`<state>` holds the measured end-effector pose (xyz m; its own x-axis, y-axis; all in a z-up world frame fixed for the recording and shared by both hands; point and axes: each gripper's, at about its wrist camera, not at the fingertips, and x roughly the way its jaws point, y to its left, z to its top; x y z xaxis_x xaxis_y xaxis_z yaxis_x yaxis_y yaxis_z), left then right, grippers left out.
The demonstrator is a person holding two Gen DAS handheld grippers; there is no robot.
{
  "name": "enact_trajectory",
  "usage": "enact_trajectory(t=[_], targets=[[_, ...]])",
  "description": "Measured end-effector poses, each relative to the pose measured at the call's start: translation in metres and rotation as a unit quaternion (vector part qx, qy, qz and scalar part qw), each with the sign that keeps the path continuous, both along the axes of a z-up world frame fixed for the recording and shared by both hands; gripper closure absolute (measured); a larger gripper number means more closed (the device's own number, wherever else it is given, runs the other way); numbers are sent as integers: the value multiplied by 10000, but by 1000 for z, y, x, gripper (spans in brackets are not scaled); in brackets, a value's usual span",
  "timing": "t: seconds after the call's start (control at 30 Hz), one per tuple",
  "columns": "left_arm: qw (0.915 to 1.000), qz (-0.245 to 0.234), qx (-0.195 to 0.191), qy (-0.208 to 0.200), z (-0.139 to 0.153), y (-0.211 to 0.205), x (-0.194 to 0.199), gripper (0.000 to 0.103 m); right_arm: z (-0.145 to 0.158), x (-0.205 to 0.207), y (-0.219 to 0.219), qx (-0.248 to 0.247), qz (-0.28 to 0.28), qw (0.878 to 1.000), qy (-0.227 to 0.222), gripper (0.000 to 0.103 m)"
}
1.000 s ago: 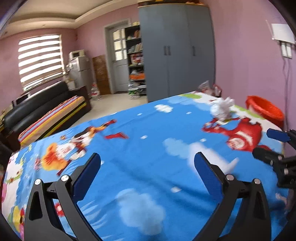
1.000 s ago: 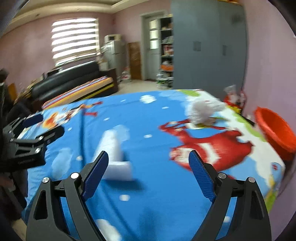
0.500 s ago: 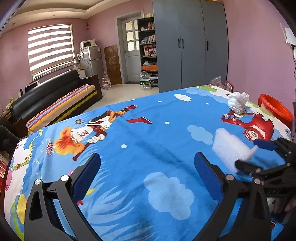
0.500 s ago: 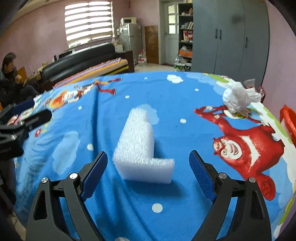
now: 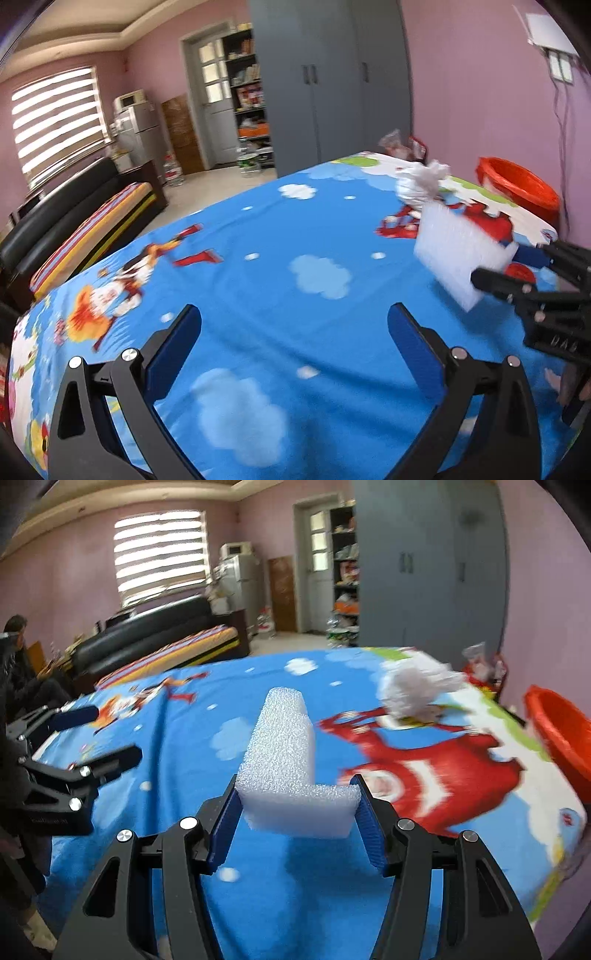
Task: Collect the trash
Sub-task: 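Grasp the white L-shaped foam piece on the bed with the right tool, then grasp the white plastic bag with the left tool while the right tool holds the foam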
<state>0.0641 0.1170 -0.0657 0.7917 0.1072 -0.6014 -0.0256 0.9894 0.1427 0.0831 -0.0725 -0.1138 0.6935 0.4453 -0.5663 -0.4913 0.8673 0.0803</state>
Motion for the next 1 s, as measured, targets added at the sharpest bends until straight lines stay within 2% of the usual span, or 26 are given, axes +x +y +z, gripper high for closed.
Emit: enact_trajectory(t=[0.17,0.37,0.47,0.57,0.7,0.83,1.0], targets=[[9992,-387,-139,10,3,-43,32,5,7,7,-49,115,-525,9985,-108,47],[9976,-618,-300,23,3,-83,77,5,9,13,-96,164,-1010,9945,-212,47],[9971,-722,-245,2,3,-107,107,5,9,18,-117,235,-1237,9917,-241,47],[9965,-809,-225,10,1,-122,133,5,7,23,-130,348,-1405,9892,-207,47],[9960,-800,-383,143,-5,-138,180,5,3,25,-143,420,-1489,9878,-175,47],[9961,-819,-245,217,-14,-155,216,6,2,28,-152,480,-1565,9863,-176,47],[9954,-789,-271,467,-27,-162,250,11,0,32,-162,527,-1668,9845,-153,47]])
